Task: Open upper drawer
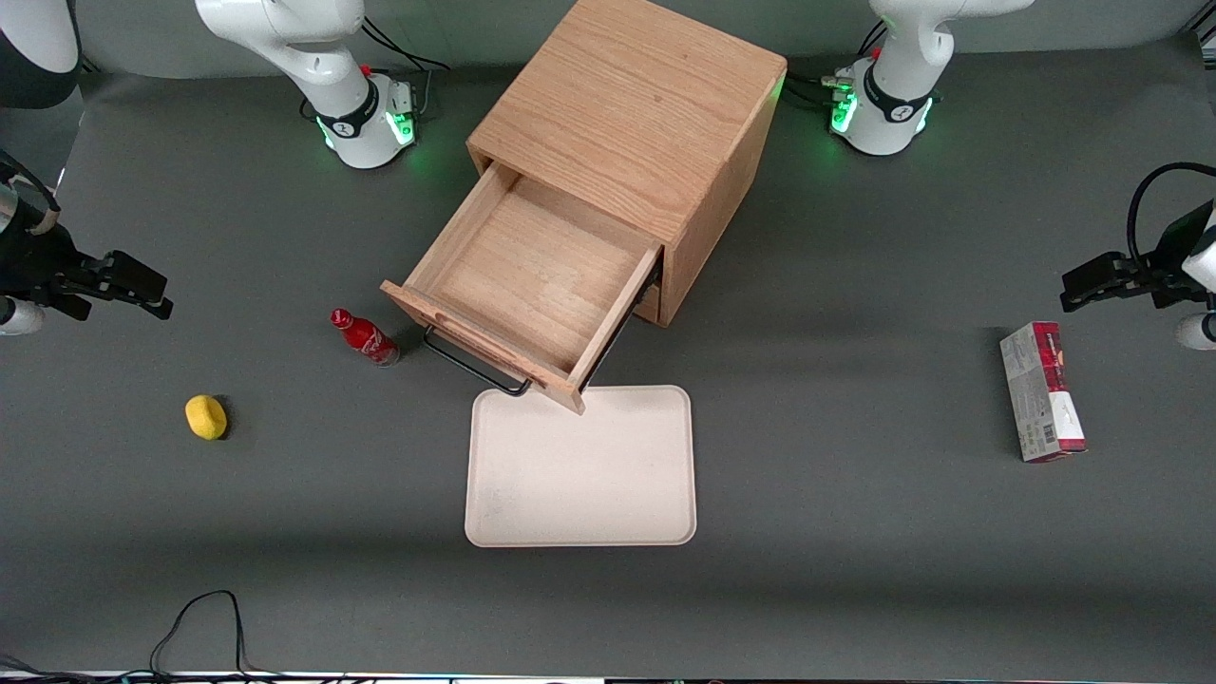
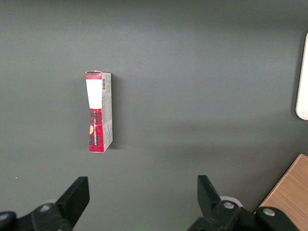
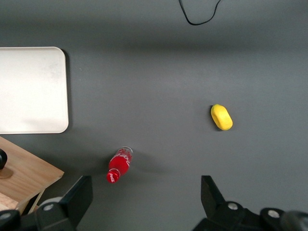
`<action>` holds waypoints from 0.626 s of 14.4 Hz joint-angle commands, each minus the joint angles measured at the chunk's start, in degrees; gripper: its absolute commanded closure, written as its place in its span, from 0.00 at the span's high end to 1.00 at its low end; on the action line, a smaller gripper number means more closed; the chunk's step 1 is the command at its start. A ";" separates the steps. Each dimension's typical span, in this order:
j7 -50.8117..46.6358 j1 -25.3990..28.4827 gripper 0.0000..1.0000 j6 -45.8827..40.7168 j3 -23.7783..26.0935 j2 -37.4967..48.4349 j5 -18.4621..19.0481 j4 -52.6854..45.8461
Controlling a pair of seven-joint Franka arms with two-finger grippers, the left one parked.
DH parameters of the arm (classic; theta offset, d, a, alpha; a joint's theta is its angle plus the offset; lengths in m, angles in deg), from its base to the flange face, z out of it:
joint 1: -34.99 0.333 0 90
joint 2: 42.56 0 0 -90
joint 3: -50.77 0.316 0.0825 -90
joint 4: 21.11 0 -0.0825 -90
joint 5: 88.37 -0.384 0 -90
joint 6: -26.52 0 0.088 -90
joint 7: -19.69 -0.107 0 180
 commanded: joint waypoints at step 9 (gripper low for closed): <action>2.37 3.39 1.00 -0.30 -3.35 0.66 -0.40 -0.16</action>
